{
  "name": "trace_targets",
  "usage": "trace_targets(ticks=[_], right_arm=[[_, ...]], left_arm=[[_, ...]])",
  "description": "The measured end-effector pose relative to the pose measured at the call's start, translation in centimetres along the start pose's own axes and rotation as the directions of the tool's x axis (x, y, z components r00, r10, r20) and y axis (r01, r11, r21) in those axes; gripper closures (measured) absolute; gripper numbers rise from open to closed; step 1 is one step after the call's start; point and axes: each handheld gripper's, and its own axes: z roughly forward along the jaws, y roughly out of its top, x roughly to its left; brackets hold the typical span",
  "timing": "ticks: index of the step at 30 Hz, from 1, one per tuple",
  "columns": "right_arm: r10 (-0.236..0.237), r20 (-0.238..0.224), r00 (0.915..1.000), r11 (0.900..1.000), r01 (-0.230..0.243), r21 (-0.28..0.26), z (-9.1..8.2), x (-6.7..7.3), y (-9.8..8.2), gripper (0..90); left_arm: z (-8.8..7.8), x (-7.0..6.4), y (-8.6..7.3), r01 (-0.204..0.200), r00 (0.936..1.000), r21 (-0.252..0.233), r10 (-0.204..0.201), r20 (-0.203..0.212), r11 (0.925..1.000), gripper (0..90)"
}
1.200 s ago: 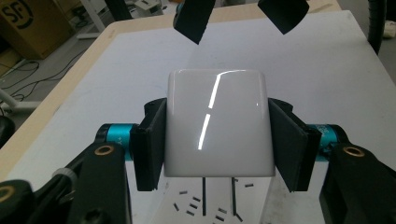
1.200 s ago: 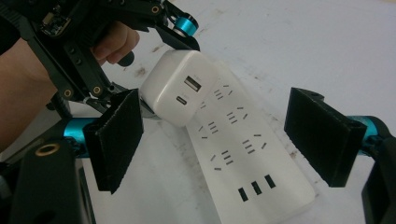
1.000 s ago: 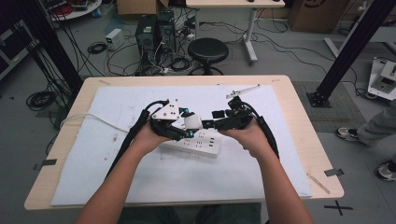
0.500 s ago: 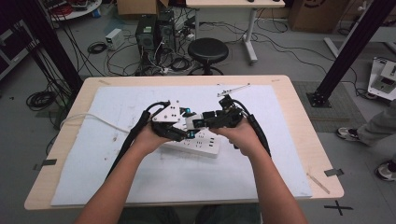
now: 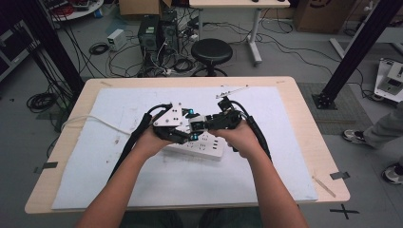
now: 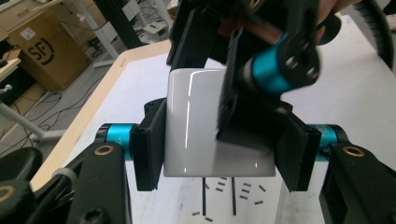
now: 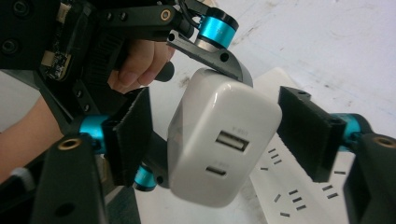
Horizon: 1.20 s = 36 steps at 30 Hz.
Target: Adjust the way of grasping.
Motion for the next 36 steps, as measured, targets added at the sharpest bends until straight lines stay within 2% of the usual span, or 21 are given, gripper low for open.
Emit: trace_targets(ticks=[6,12,15,22,26,28,29,33,36], right_arm=[[0.010,-0.036,0.9993,1.000,-0.010,-0.001,0.1,-0.1,0.0,43.8],[0.024,-0.053,0.9983,1.000,-0.024,0.001,0.1,-0.3,0.0,49.6],[0.032,-0.073,0.9968,0.999,-0.033,-0.014,0.2,-0.4,-0.1,51.0],[0.093,-0.103,0.9903,0.996,-0.093,0.002,0.3,-0.8,-0.1,54.0],[0.147,-0.128,0.9808,0.989,-0.148,0.007,0.3,-1.0,-0.1,56.4],[0.148,-0.134,0.9799,0.989,-0.149,0.004,0.3,-1.1,-0.1,57.5],[0.159,-0.162,0.9738,0.987,-0.162,-0.004,0.2,-1.2,-0.1,62.6],[0.160,-0.157,0.9745,0.987,-0.162,0.003,0.2,-1.1,-0.1,63.0],[0.158,-0.146,0.9765,0.987,-0.160,0.002,0.0,-1.1,-0.1,63.1]], left_arm=[[0.0,-0.1,0.1,-0.006,0.9999,-0.002,0.006,-0.011,1.0000,42.4],[-0.3,0.0,0.1,-0.015,0.9998,-0.004,0.015,-0.012,0.9999,42.4],[-0.4,-0.1,0.2,-0.019,0.9997,-0.006,0.019,-0.017,0.9998,42.4],[-0.3,-0.2,0.2,-0.031,0.9993,0.005,0.031,-0.018,0.9995,42.4],[-0.3,-0.2,0.2,-0.037,0.9990,0.007,0.037,-0.024,0.9993,42.2],[-0.2,-0.3,0.2,-0.040,0.9990,0.013,0.041,-0.021,0.9991,42.0],[-0.1,-0.4,0.2,-0.046,0.9985,0.021,0.047,-0.030,0.9987,40.8],[0.1,-0.5,0.3,-0.041,0.9977,0.029,0.043,-0.052,0.9987,35.7],[0.0,-0.3,0.1,-0.017,0.9970,0.028,0.020,-0.075,0.9995,29.3]])
